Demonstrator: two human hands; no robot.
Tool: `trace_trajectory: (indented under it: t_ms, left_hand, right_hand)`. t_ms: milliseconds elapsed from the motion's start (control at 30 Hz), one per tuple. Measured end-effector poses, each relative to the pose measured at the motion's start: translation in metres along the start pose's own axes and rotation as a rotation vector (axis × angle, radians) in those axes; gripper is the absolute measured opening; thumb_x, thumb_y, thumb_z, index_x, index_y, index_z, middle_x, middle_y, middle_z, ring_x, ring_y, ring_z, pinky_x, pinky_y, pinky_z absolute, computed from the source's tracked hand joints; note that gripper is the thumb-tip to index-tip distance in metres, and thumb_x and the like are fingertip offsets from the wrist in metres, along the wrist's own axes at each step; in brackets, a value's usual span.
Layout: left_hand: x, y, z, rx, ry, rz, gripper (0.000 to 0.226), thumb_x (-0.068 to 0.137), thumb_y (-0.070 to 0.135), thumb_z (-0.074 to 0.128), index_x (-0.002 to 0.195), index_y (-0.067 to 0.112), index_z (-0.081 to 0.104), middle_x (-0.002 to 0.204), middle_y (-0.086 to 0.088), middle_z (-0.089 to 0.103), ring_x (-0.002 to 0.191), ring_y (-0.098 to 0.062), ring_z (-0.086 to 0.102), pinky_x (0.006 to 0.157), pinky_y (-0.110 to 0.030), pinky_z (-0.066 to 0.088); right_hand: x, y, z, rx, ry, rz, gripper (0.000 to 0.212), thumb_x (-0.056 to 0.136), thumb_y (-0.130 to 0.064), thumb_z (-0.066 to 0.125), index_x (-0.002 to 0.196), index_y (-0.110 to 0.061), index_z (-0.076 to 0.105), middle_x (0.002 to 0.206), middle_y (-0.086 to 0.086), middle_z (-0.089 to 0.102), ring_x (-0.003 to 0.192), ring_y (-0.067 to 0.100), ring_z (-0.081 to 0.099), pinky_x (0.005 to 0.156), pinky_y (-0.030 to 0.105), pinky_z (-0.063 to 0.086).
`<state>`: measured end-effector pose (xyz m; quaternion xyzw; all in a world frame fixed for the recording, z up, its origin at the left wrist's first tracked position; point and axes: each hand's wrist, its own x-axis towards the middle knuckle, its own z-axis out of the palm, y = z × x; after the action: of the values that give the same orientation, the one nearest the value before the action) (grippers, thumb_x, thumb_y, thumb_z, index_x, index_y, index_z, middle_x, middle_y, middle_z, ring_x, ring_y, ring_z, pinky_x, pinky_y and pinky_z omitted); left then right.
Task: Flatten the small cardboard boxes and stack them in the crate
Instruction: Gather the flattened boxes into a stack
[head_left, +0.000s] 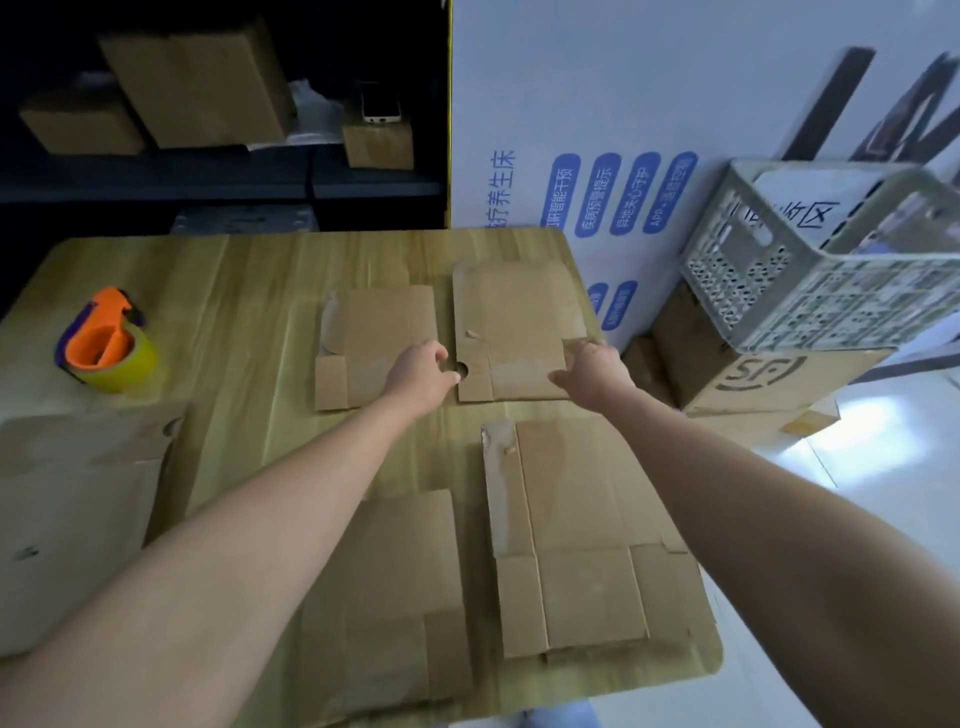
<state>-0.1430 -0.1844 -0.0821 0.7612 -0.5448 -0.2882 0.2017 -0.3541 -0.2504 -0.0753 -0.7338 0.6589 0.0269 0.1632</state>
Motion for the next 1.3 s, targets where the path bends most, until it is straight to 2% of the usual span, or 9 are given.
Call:
trace_trajectory:
  t_ms: [267, 367, 467, 633, 800, 933, 1133, 1233, 1300]
  left_hand:
    - [0.043, 0.027, 0.036, -0.032, 0.094, -0.168, 0.036, 0.09, 0.022, 0.061, 0.123, 0.011, 0.054, 0.125, -0.006, 0.057, 0.109, -0.022, 0.055, 0.086, -0.028, 0.042]
    - [0.061, 0.038, 0.05, -0.041, 0.128, -0.216, 0.036, 0.09, 0.021, 0.061, 0.124, 0.011, 0.054, 0.125, -0.007, 0.057, 0.111, -0.024, 0.054, 0.093, -0.031, 0.044]
    - [0.076, 0.045, 0.063, -0.053, 0.154, -0.267, 0.036, 0.091, 0.021, 0.061, 0.124, 0.011, 0.054, 0.126, -0.006, 0.057, 0.112, -0.023, 0.054, 0.09, -0.025, 0.041]
    - [0.092, 0.05, 0.082, -0.067, 0.226, -0.341, 0.037, 0.09, 0.02, 0.063, 0.125, 0.011, 0.055, 0.128, -0.005, 0.057, 0.115, -0.02, 0.053, 0.079, -0.019, 0.032]
    - [0.093, 0.038, 0.094, -0.083, 0.229, -0.372, 0.036, 0.089, 0.016, 0.063, 0.123, 0.01, 0.055, 0.127, -0.007, 0.056, 0.114, -0.021, 0.054, 0.082, -0.021, 0.035]
    - [0.088, 0.027, 0.094, -0.091, 0.246, -0.406, 0.034, 0.087, 0.018, 0.065, 0.12, 0.012, 0.057, 0.123, -0.007, 0.06, 0.107, -0.022, 0.058, 0.082, -0.024, 0.04]
    - [0.073, 0.029, 0.085, -0.108, 0.237, -0.411, 0.033, 0.088, 0.018, 0.064, 0.12, 0.01, 0.057, 0.122, -0.007, 0.06, 0.109, -0.022, 0.057, 0.083, -0.024, 0.038]
    - [0.063, 0.036, 0.078, -0.13, 0.225, -0.407, 0.033, 0.09, 0.019, 0.062, 0.121, 0.01, 0.056, 0.124, -0.007, 0.058, 0.111, -0.022, 0.055, 0.085, -0.026, 0.039]
    - [0.054, 0.039, 0.073, -0.137, 0.232, -0.403, 0.033, 0.09, 0.019, 0.062, 0.121, 0.01, 0.055, 0.124, -0.007, 0.058, 0.111, -0.023, 0.055, 0.086, -0.027, 0.04]
  right_hand:
    - [0.083, 0.041, 0.006, 0.152, -0.104, 0.073, 0.065, 0.09, -0.043, 0.059, 0.139, -0.007, 0.036, 0.141, 0.015, 0.037, 0.129, 0.033, 0.036, 0.098, 0.041, 0.039]
    - [0.11, 0.052, 0.011, 0.247, -0.16, 0.118, 0.068, 0.089, -0.042, 0.061, 0.14, -0.006, 0.033, 0.142, 0.014, 0.035, 0.128, 0.033, 0.037, 0.098, 0.041, 0.04]
    - [0.132, 0.06, 0.021, 0.38, -0.238, 0.194, 0.065, 0.088, -0.04, 0.063, 0.135, -0.005, 0.037, 0.134, 0.016, 0.044, 0.12, 0.033, 0.047, 0.098, 0.043, 0.045]
    - [0.153, 0.067, 0.041, 0.627, -0.311, 0.287, 0.06, 0.085, -0.035, 0.067, 0.129, -0.002, 0.041, 0.117, 0.014, 0.057, 0.099, 0.027, 0.059, 0.083, 0.037, 0.052]
    - [0.164, 0.074, 0.051, 0.751, -0.303, 0.38, 0.061, 0.078, -0.032, 0.077, 0.122, -0.002, 0.047, 0.104, 0.013, 0.061, 0.091, 0.026, 0.06, 0.076, 0.037, 0.054]
    - [0.169, 0.071, 0.054, 0.833, -0.302, 0.386, 0.039, 0.081, -0.028, 0.075, 0.105, -0.005, 0.054, 0.083, 0.005, 0.055, 0.08, 0.022, 0.054, 0.07, 0.032, 0.048]
    - [0.167, 0.07, 0.035, 0.897, -0.213, 0.348, 0.034, 0.09, -0.019, 0.061, 0.118, -0.001, 0.056, 0.078, 0.001, 0.05, 0.081, 0.021, 0.056, 0.08, 0.03, 0.048]
    - [0.16, 0.068, 0.024, 0.95, -0.13, 0.299, 0.034, 0.091, -0.012, 0.054, 0.122, 0.002, 0.056, 0.071, -0.002, 0.045, 0.067, 0.016, 0.05, 0.063, 0.024, 0.045]
    - [0.152, 0.068, 0.018, 0.981, -0.05, 0.317, 0.032, 0.091, -0.011, 0.051, 0.122, -0.003, 0.057, 0.077, -0.001, 0.051, 0.06, 0.01, 0.045, 0.052, 0.021, 0.038]
